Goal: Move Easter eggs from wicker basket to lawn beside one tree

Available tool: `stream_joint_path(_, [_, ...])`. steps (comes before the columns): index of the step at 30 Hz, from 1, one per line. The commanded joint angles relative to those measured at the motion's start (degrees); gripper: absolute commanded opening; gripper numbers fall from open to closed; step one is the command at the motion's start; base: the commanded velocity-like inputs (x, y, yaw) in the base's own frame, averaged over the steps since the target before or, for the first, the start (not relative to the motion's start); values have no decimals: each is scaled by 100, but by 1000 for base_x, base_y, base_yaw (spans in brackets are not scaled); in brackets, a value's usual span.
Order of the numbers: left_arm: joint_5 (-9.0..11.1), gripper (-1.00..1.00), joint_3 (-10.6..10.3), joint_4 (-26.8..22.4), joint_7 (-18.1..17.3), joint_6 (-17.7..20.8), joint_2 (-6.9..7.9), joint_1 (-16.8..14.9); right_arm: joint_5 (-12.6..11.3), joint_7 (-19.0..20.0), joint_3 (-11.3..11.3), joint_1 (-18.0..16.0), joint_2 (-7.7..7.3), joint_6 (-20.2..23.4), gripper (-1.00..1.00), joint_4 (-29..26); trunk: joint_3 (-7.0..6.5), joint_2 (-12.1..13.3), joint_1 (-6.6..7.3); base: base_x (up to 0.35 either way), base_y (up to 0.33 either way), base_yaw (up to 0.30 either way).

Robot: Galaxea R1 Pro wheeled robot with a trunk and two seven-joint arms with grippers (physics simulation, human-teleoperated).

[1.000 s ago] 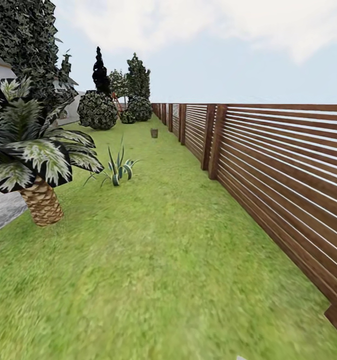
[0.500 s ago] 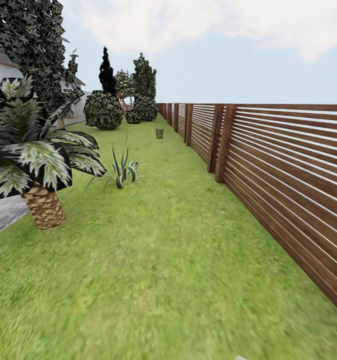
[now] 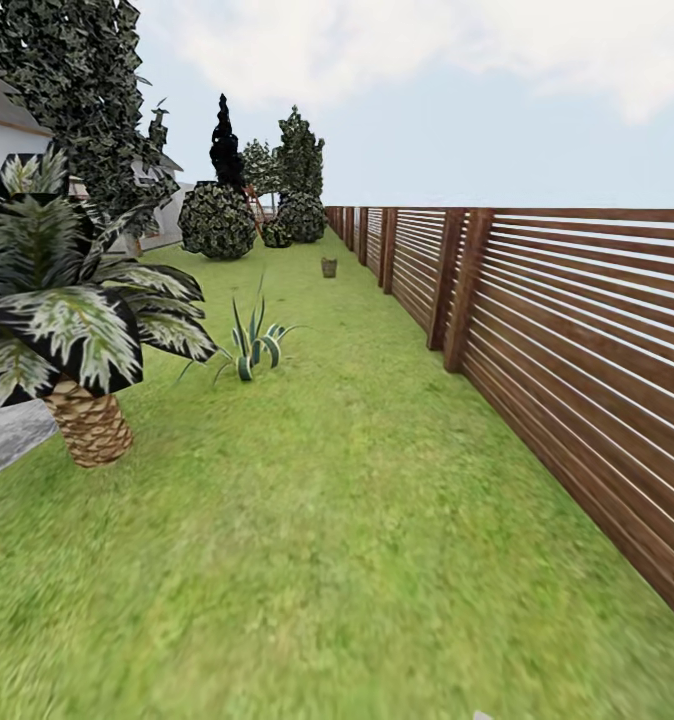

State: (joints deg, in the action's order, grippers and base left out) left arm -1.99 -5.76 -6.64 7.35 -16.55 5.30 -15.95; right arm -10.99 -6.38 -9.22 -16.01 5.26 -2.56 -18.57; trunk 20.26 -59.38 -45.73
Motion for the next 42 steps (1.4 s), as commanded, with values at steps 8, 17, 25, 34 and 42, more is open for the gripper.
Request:
stream_joint_path(8, [-21, 100, -47, 5, 47, -14, 1, -4, -61, -12, 8, 0, 4, -26, 100, 2, 6, -4, -4, 323, -72, 0])
stream_joint_path(17, [-21, 100, -48, 5, 47, -14, 2, -4, -59, -12, 8, 1, 2, -26, 100, 2, 6, -4, -4, 323, -78, 6])
stream_joint_path(25, [-21, 100, -46, 5, 47, -14, -2, -4, -54, -12, 4, 0, 1, -26, 100, 2, 6, -4, -4, 323, -87, 93])
stream_joint_path(34, [-21, 100, -48, 5, 47, -14, 1, -4, -54, -12, 2, 1, 1, -16, 100, 2, 6, -4, -4, 323, -91, 4])
stream_joint_path(42, [-21, 100, -47, 5, 47, -14, 4, -4, -63, -12, -1, 1, 1, -25, 100, 2, 6, -4, -4, 323, -91, 0])
